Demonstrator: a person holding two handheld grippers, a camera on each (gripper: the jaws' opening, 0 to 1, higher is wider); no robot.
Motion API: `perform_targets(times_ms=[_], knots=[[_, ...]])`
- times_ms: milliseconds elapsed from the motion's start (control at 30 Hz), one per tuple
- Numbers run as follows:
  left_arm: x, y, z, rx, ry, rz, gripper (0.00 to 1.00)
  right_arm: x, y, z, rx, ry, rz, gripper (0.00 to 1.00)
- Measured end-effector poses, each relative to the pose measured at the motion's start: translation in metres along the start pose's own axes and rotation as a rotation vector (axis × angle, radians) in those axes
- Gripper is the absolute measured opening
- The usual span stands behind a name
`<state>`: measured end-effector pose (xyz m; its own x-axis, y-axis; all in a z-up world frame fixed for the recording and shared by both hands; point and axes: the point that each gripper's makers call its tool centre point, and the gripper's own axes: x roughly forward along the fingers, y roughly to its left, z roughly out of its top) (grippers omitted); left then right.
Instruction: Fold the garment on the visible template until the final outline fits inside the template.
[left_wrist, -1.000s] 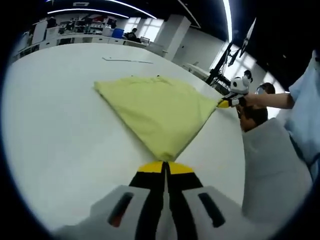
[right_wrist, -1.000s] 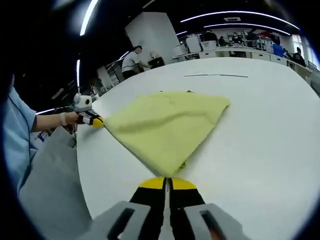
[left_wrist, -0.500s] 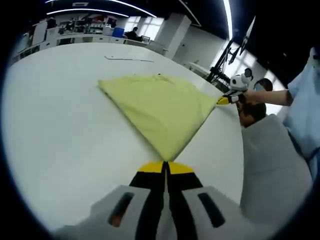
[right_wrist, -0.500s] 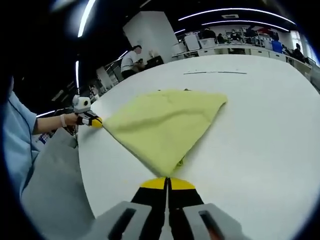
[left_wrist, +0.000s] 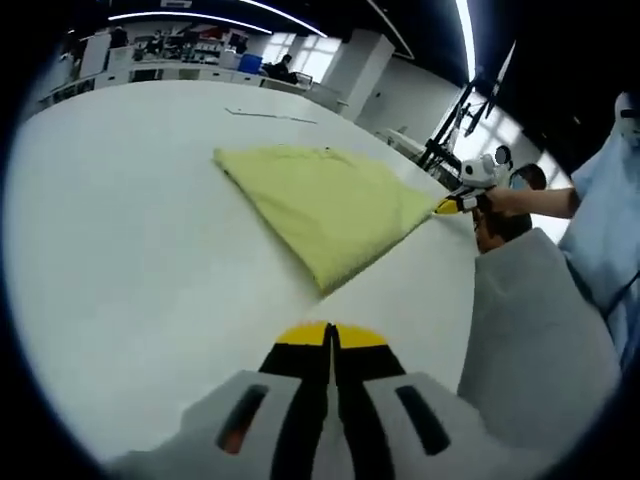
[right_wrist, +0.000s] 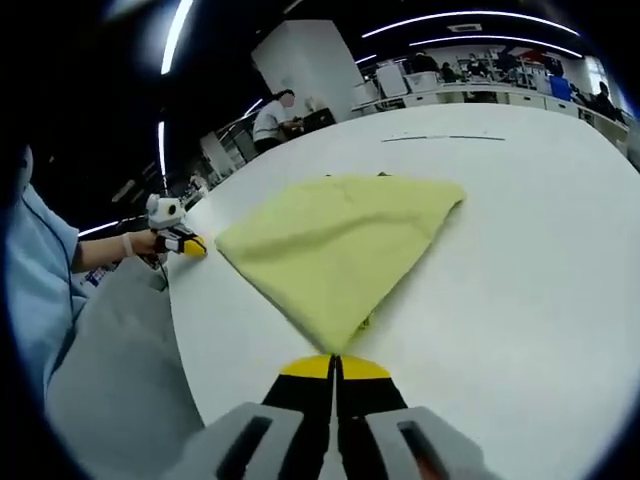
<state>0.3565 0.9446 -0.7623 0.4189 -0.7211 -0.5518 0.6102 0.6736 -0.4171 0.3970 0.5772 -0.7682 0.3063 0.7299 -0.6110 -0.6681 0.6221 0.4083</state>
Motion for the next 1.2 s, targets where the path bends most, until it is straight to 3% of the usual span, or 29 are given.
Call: perform_targets(times_ms=[133, 233, 367, 433, 633, 900, 1200], knots=[[0.008, -0.004, 0.011, 0.016, -0.015, 0.001, 0.01, 0.0, 0.0, 0.001, 0.009, -0.002, -0.002, 0.0], [0.019, 0.003, 0.016, 0.042, -0.013, 0.032, 0.19, 0.0, 0.0, 0.002, 0.009, 0.001, 0.0, 0.0], [0.029, 0.005, 0.022, 0.029, -0.021, 0.026, 0.14, -0.001, 0.0, 0.002, 0.011, 0.002, -0.002, 0.0], [0.03, 0.0, 0.024, 0.007, -0.026, 0.004, 0.0, -0.001, 0.0, 0.002, 0.009, 0.002, -0.005, 0.0], [0.023, 0.001, 0.024, -0.018, -0.048, 0.004, 0.0, -0.002, 0.0, 0.002, 0.012, 0.006, -0.008, 0.0], [0.01, -0.007, 0.009, -0.043, -0.058, 0.016, 0.0, -0.002, 0.012, -0.003, 0.012, 0.01, 0.013, 0.0], [-0.006, -0.025, -0.01, -0.061, -0.066, 0.017, 0.0, -0.009, 0.029, -0.026, 0.019, 0.04, 0.042, 0.0]])
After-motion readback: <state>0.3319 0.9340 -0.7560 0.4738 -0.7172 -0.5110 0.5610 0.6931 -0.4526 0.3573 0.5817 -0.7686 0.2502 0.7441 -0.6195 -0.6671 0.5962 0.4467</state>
